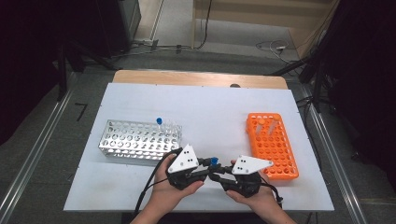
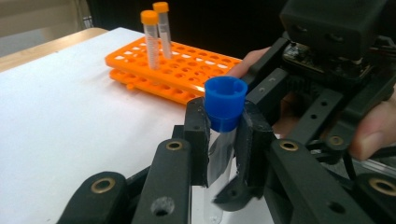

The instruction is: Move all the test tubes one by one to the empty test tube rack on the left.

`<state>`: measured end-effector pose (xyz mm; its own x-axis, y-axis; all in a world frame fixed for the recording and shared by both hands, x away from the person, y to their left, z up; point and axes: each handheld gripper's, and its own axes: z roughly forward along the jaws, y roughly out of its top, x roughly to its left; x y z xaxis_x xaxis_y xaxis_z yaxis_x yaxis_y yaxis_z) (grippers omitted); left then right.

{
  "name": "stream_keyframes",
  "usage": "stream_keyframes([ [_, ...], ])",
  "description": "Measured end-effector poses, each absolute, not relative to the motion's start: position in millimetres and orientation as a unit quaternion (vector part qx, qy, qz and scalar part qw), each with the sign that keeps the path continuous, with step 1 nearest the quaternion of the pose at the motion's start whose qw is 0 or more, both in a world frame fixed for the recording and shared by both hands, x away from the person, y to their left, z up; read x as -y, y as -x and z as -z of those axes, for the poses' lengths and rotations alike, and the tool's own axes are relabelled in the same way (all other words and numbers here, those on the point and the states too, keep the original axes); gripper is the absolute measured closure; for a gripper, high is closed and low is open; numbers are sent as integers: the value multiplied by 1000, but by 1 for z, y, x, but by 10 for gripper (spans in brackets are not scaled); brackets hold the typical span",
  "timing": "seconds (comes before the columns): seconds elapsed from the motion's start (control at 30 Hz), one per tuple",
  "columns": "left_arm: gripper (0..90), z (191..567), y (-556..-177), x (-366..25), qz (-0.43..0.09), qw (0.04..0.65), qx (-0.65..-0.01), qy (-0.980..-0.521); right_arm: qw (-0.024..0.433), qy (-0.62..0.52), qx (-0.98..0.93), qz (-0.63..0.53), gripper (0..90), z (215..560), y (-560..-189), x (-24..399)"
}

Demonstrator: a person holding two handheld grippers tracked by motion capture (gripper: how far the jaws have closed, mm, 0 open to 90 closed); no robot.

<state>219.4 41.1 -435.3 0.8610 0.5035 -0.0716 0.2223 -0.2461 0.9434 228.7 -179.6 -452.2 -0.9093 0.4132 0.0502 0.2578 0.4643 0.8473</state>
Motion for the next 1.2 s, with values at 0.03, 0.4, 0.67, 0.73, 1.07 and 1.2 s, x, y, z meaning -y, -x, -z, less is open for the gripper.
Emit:
stream_keyframes([
  [0.03,770,435,-220,-43,-125,569,-236,-777,82,-198,-851,-480,650,452,-229,180],
  [0.4,770,428,-227,-66,-144,573,-262,-763,97,-216,-837,-494,269,449,-238,196],
  [0.67,770,426,-232,-83,-158,574,-284,-752,106,-242,-821,-506,107,444,-247,215],
  [0.73,770,425,-233,-87,-164,573,-290,-749,107,-245,-819,-507,99,444,-249,220],
  [1.07,770,416,-238,-113,-186,576,-316,-730,118,-267,-812,-506,79,444,-258,247],
  [1.2,770,412,-240,-123,-198,577,-327,-722,123,-279,-806,-508,78,444,-261,259],
])
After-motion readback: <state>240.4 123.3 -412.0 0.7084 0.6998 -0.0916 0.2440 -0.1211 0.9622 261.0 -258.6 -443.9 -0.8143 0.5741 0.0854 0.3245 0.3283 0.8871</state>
